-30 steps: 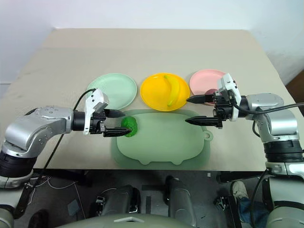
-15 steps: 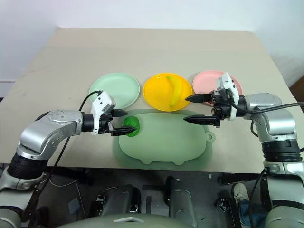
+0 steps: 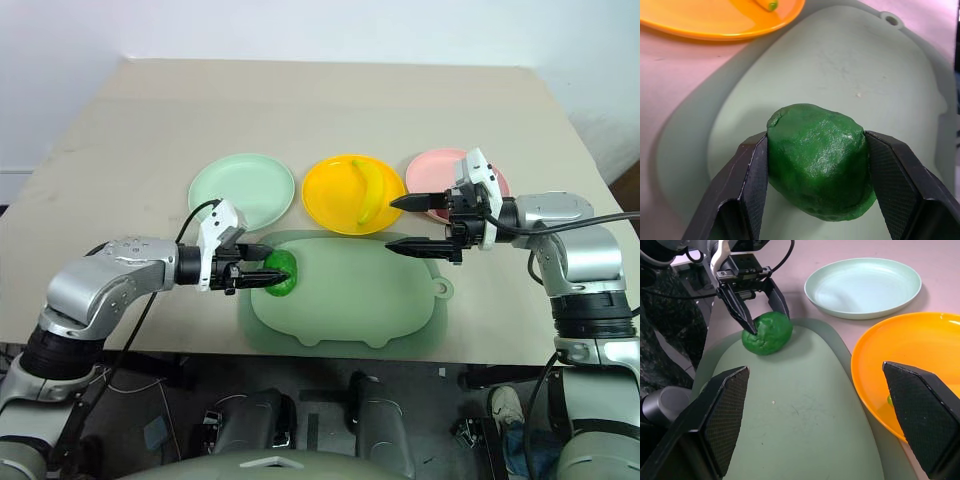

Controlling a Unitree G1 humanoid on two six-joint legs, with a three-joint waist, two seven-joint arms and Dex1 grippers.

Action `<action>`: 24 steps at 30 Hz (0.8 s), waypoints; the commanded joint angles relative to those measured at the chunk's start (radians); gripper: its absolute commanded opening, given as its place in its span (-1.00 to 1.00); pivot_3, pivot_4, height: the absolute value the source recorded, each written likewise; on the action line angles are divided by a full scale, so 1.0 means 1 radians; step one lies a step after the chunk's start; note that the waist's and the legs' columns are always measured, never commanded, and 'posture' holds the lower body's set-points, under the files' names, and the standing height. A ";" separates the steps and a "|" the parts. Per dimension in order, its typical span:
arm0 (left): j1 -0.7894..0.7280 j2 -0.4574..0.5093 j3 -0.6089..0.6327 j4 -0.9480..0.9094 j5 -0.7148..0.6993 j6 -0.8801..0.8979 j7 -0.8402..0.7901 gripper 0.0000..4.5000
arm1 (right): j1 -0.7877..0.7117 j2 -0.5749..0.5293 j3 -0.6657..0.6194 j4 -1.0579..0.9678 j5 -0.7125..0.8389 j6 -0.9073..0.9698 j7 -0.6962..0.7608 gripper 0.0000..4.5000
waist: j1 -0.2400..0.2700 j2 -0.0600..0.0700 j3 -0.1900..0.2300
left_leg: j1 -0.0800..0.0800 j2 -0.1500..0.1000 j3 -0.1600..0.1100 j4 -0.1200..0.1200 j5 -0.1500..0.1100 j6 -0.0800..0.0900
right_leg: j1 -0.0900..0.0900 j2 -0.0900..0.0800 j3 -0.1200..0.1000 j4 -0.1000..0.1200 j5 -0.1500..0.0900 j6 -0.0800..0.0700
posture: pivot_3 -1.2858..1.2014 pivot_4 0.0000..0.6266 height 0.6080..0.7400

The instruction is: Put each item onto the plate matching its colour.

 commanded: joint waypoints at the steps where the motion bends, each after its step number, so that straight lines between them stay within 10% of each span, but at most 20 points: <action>1: -0.007 0.021 0.073 -0.026 -0.044 -0.054 -0.049 0.16 | -0.028 -0.001 -0.008 -0.014 -0.001 -0.012 -0.002 1.00 | 0.000 0.000 0.000 | 0.000 0.000 0.000 0.000 0.000 0.000 | 0.000 0.000 0.000 0.000 0.000 0.000 | 0.03 -0.52 1.00; 23: -0.244 -0.229 0.242 0.531 0.197 -0.271 0.426 0.16 | -0.035 -0.002 -0.004 -0.011 0.012 0.024 -0.015 1.00 | 0.000 0.000 0.000 | -0.001 0.000 0.001 0.001 0.001 -0.002 | 0.001 0.000 -0.002 0.001 0.000 0.000 | 0.03 -0.52 1.00; 24: -0.243 -0.225 0.226 0.526 0.216 -0.291 0.419 0.46 | -0.035 -0.003 -0.005 -0.011 0.010 0.023 -0.015 1.00 | 0.000 0.000 0.000 | -0.001 0.000 0.001 0.001 0.001 -0.002 | 0.001 0.000 -0.002 0.001 0.000 0.000 | 0.03 -0.52 1.00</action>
